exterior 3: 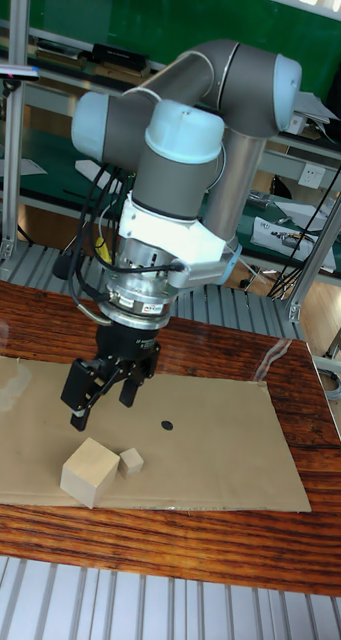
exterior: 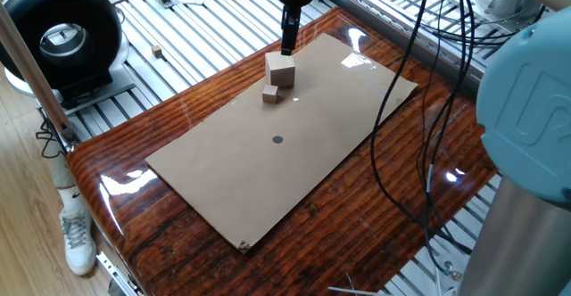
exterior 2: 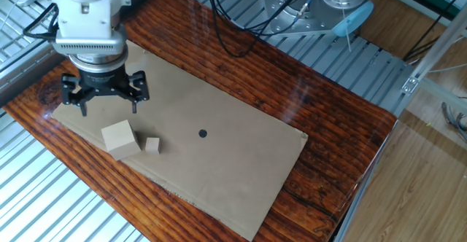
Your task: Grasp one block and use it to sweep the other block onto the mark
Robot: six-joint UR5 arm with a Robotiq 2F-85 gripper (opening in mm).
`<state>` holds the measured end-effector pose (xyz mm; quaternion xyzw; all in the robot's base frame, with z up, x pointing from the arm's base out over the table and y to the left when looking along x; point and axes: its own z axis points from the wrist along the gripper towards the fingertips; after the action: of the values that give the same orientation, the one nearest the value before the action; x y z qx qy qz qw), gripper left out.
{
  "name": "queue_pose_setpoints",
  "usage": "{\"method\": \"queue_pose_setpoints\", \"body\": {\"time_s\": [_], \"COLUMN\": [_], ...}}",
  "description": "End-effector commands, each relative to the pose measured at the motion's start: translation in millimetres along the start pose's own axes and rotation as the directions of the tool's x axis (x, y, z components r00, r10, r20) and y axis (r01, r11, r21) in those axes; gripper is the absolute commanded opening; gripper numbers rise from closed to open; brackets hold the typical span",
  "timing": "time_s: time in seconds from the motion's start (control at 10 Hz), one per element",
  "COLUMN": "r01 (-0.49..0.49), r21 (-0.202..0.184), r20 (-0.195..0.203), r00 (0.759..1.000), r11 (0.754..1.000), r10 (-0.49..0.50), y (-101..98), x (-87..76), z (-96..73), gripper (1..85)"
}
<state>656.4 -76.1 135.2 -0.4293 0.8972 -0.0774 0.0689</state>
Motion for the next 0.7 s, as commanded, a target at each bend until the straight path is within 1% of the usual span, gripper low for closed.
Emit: {"method": "queue_pose_setpoints", "body": {"time_s": [0.0,0.1,0.2,0.4,0.5,0.6], "r01": [0.067,0.083,0.117,0.16,0.152,0.151], "r21": [0.0,-0.022,-0.041,-0.045,-0.064,-0.069], "r20": [-0.003,0.009,0.011,0.012,0.032,0.05], "r00": [0.998,0.997,0.993,0.987,0.988,0.988], "r11": [0.998,0.996,0.992,0.986,0.986,0.986], "r10": [-0.067,-0.082,-0.117,-0.159,-0.151,-0.148], "y": [-5.2,-1.6,0.7,-0.4,5.2,6.7], "x": [0.9,-2.7,-5.0,-4.4,-6.6,-8.2], "z": [7.9,13.0,19.6,33.8,42.5,52.6], "gripper": [85.0,85.0,85.0,85.0,85.0,85.0]}}
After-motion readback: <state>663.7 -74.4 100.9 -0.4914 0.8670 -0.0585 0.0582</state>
